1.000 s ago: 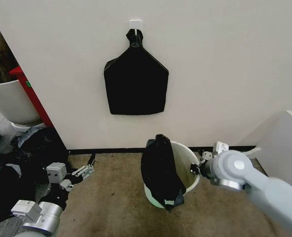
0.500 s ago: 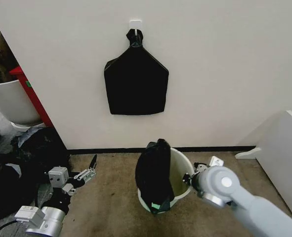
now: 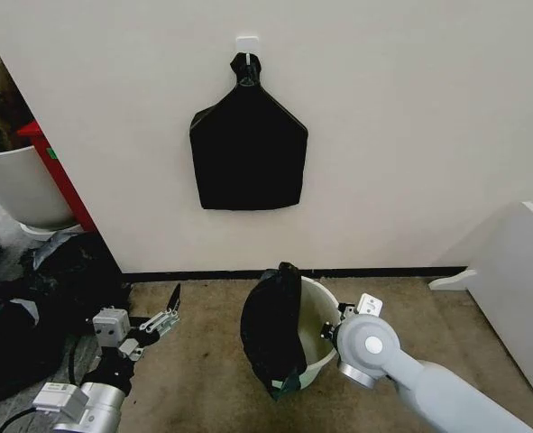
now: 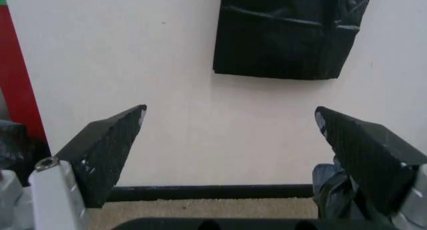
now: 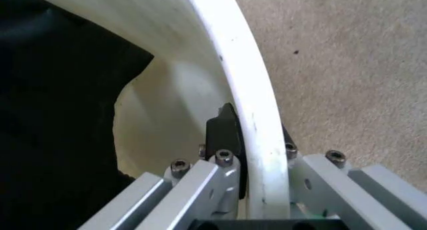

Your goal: Place the garbage bag over the trash bin.

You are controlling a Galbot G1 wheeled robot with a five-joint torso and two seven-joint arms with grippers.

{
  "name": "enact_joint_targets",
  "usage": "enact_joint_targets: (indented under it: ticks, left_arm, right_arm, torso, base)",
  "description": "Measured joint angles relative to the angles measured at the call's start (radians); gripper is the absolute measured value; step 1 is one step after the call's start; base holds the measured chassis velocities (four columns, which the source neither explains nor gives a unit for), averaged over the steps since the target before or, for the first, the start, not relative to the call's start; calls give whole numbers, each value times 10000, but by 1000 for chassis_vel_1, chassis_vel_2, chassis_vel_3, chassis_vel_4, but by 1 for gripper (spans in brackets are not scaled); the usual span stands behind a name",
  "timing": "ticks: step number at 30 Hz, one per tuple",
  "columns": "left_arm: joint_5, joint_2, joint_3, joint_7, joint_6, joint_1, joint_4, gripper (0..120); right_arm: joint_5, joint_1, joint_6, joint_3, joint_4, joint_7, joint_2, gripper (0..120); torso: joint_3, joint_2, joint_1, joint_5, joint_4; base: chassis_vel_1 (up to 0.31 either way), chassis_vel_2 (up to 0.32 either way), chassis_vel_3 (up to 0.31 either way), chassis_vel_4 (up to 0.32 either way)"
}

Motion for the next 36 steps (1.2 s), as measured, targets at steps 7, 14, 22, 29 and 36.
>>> enact_joint_targets:
  ticks: [7, 14, 22, 29, 36]
  left_arm:
    - [-1, 23, 0, 6, 1, -41, 32, 100]
    - [-40, 70, -2, 46, 2, -82, 77, 100]
    - [-170, 132, -4, 139, -39, -132, 93, 100]
    - [-251, 232, -7, 160, -59, -203, 92, 100]
    - [-330, 480, 19, 30, 98, -300, 93, 100]
  right_arm:
    - [-125, -3, -36, -80, -241, -36, 135, 0]
    - [-163, -25, -196, -100, -352, -117, 161, 4]
    - [-167, -1, -220, -118, -381, -154, 181, 29]
    - [-77, 157, -248, -93, -44, -158, -119, 55]
    - [-11, 265, -343, 250, 428, -241, -523, 84]
  torso:
    - [0, 0, 0, 1, -1]
    - [0, 0, 0, 1, -1]
    - [0, 0, 0, 0, -1]
    - [0, 0, 0, 1, -1]
    - [0, 0, 0, 2, 0]
  base:
    - [0, 0, 0, 0]
    - [0, 0, 0, 0]
    - [0, 0, 0, 0]
    - [0, 0, 0, 0]
    - [0, 0, 0, 0]
